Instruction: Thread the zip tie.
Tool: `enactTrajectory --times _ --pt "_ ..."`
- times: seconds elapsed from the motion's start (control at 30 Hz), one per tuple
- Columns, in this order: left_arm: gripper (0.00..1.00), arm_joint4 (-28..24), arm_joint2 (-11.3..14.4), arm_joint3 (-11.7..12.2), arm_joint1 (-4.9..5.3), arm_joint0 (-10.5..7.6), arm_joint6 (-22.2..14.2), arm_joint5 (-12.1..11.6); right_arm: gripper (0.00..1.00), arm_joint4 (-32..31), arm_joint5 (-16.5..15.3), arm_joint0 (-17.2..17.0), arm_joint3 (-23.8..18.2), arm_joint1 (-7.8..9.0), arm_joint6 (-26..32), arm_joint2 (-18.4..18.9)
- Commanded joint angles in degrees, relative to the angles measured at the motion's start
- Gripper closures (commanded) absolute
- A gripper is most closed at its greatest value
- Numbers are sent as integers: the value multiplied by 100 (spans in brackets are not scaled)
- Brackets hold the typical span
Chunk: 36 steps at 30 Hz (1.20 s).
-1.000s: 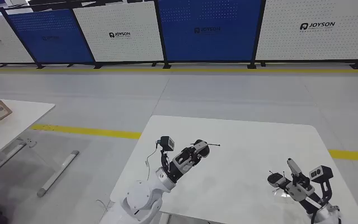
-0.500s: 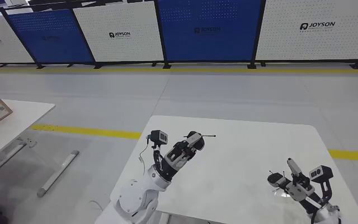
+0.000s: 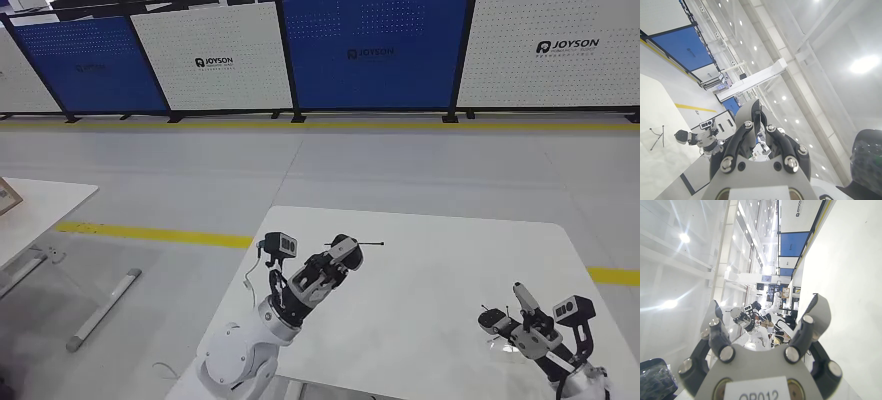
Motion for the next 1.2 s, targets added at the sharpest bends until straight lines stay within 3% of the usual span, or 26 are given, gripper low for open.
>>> enactTrajectory --times 0.0,0.1,0.23,0.37,1.17 --pt "100 257 129 204 -11 -71 71 96 0 0 0 0 0 0 0 0" --pt "100 615 284 557 -40 -169 383 121 0 0 0 0 0 0 0 0" --pt "100 805 454 976 -66 -293 452 133 0 0 0 0 0 0 0 0" --pt "100 890 538 1190 -76 -333 431 121 0 0 0 0 0 0 0 0" --pt "100 892 552 1205 -78 -337 416 105 0 0 0 0 0 0 0 0"
